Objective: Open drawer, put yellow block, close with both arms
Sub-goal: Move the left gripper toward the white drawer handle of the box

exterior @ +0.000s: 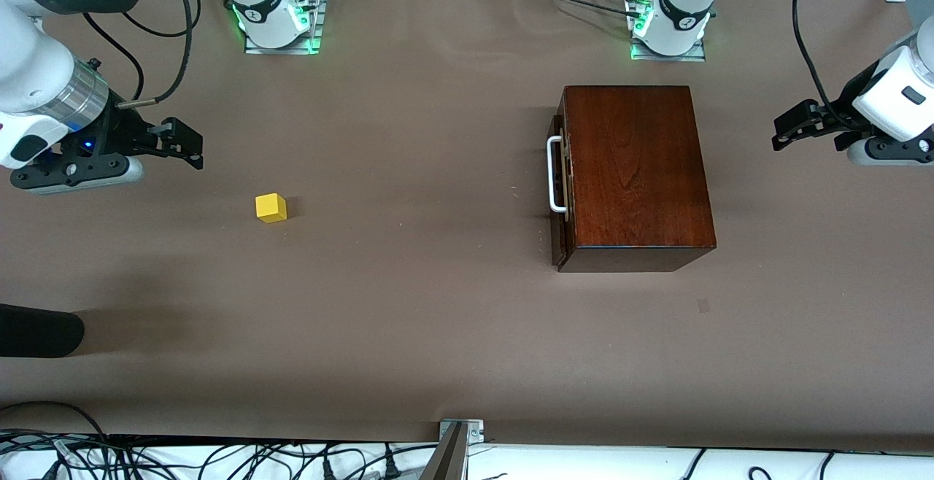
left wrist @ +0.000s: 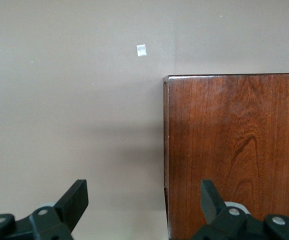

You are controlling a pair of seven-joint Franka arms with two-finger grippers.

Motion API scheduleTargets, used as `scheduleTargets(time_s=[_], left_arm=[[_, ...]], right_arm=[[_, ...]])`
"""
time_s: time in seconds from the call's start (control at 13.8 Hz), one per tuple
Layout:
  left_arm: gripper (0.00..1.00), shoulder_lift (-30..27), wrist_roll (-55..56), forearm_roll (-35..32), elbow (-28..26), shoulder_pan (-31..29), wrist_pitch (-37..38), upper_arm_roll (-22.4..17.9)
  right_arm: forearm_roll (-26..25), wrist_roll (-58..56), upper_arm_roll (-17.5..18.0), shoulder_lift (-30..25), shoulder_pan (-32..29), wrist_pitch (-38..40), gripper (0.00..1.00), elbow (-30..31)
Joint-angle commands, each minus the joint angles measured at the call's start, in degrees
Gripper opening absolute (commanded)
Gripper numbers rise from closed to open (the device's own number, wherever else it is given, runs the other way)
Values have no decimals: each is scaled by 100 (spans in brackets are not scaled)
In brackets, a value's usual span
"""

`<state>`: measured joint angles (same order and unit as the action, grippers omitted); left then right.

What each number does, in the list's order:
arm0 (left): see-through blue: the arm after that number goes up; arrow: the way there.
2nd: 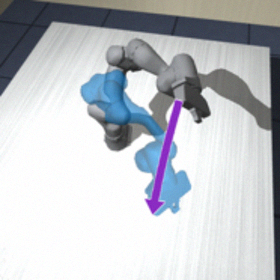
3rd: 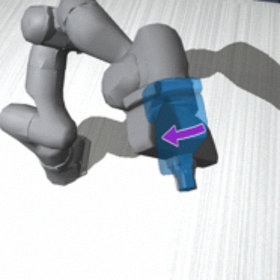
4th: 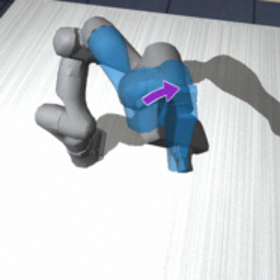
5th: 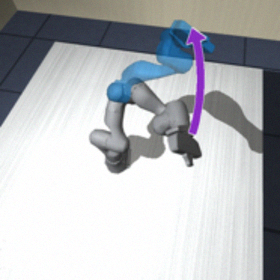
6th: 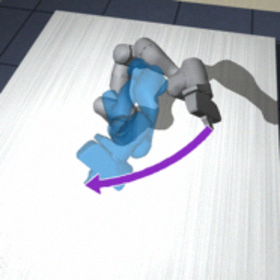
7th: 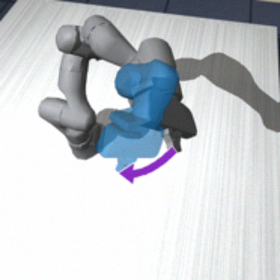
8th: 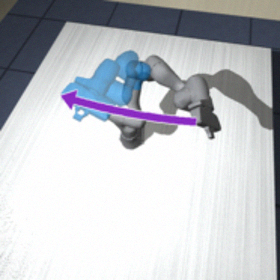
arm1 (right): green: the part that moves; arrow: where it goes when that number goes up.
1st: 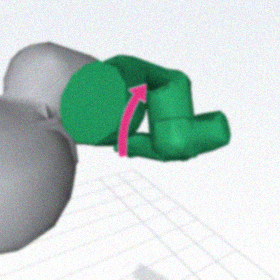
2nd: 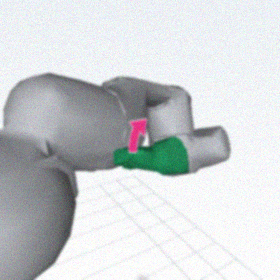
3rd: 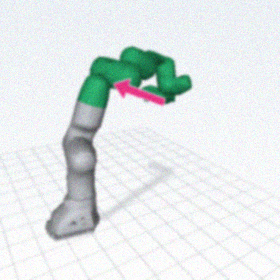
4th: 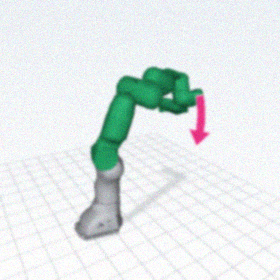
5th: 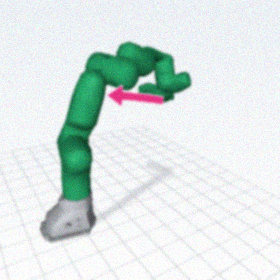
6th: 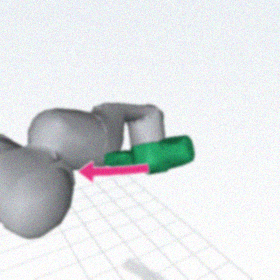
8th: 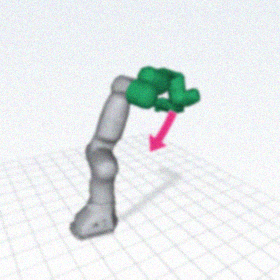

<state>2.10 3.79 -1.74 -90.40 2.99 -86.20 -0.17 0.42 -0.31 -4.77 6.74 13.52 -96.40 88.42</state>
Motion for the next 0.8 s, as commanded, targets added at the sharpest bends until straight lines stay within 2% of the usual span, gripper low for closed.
scheduleTargets(time_s=[0.0,0.22,0.29,0.51,0.72], left_arm=[[100,80,105,95,294,26,278,131],[100,89,-131,104,286,35,279,236],[100,98,-124,104,269,35,279,420],[100,308,479,42,286,35,182,1193],[100,641,1516,25,277,43,-317,1992]], right_arm=[[2,-39,-7,-23,1,60,100,-70],[2,-39,-7,-23,1,51,100,-70],[2,-30,-7,-23,1,51,100,-70],[2,-39,-7,-23,1,51,100,-70],[2,-30,-7,-23,1,51,100,-70]])
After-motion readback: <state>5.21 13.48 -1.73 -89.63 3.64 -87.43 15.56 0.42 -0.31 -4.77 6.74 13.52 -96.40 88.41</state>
